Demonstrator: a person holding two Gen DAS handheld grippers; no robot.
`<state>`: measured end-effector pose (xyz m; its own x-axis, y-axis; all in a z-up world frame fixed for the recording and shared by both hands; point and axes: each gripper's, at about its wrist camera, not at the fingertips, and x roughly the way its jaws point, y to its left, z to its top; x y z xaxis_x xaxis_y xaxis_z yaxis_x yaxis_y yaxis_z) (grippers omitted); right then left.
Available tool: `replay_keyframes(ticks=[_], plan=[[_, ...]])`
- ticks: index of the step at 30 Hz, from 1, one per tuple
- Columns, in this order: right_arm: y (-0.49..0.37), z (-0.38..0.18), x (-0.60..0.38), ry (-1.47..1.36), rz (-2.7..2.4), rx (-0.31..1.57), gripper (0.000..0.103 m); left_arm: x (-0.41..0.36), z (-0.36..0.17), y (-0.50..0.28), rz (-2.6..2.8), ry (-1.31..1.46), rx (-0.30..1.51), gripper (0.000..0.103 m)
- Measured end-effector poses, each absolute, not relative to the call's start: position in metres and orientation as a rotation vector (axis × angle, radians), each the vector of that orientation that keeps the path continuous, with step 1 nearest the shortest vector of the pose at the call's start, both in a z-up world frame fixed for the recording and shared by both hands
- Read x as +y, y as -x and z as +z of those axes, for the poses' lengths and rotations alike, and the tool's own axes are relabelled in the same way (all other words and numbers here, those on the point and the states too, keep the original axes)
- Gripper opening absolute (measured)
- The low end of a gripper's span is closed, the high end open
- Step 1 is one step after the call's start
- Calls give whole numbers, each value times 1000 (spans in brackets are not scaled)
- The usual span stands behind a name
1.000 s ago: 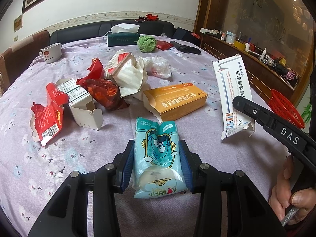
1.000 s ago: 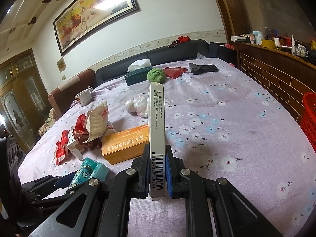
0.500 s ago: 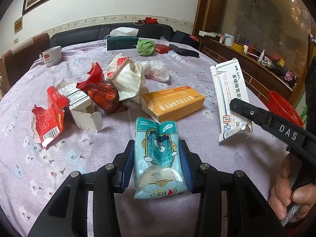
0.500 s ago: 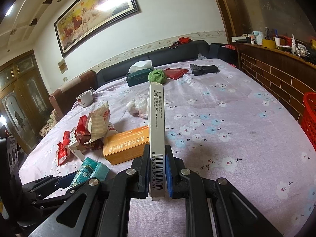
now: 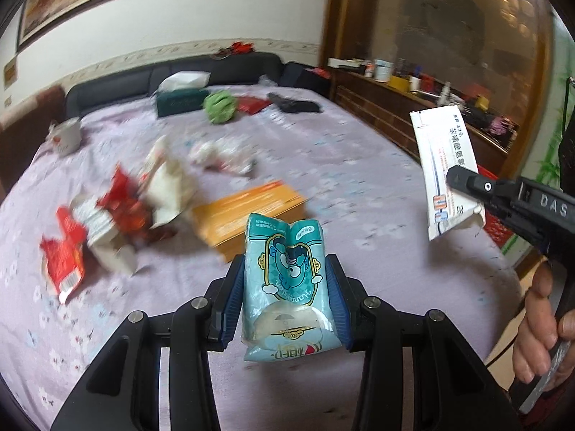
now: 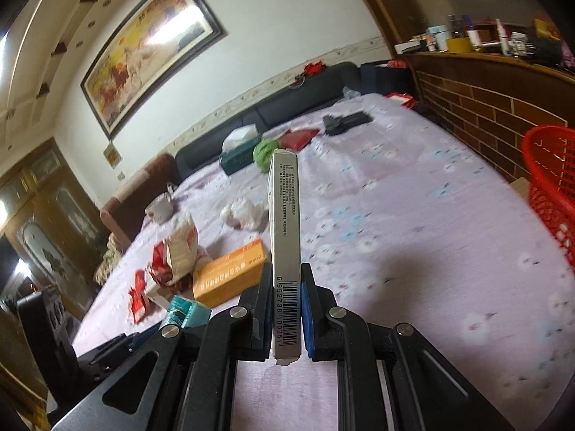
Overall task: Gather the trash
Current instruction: 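Carry both items to the red wastebasket and open both grippers to drop them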
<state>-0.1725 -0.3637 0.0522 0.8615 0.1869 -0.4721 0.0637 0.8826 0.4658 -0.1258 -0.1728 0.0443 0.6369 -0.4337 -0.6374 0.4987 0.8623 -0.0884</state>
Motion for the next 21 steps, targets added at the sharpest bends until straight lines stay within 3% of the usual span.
replay_keyframes(ticks=[13, 21], plan=[[268, 81, -509, -645, -218, 369, 14, -340, 99, 139, -901, -157, 702, 42], [301, 78, -597, -697, -393, 351, 14, -459, 99, 134, -1046, -157, 750, 42]])
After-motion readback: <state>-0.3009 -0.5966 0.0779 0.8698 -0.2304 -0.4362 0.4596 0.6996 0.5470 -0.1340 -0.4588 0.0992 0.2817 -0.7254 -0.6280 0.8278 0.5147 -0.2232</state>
